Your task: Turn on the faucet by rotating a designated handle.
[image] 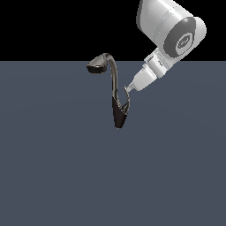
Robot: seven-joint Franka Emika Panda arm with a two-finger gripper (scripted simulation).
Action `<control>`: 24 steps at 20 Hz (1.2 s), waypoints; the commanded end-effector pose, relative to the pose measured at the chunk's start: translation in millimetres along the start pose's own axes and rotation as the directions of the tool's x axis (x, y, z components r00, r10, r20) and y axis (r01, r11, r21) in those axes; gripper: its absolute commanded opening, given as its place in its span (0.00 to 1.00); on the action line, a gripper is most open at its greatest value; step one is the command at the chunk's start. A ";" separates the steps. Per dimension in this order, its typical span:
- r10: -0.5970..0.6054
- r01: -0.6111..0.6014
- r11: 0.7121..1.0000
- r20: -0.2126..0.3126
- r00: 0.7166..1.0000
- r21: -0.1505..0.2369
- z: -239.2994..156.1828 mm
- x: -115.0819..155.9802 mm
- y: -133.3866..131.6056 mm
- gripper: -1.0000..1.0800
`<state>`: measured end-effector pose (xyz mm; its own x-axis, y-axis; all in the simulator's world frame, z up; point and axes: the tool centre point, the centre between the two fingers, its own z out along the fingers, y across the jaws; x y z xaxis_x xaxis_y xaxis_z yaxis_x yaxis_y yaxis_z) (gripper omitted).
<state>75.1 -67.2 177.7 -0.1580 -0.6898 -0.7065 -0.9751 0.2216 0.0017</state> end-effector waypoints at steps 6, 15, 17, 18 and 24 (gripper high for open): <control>0.000 0.000 1.000 0.000 1.000 0.000 0.1 -4.6 13.7 0.00; 0.000 0.000 1.000 0.001 1.000 0.001 0.2 -13.4 39.6 0.00; 0.000 0.000 1.000 0.001 1.000 0.001 0.3 -15.5 45.5 0.00; 0.000 0.000 1.000 0.001 1.000 0.001 0.3 -15.5 45.5 0.00; 0.005 -0.005 1.000 -0.003 1.000 0.008 -0.8 -4.1 56.2 0.00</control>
<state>30.2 -51.5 186.0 -0.1553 -0.6932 -0.7038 -0.9730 0.2305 -0.0123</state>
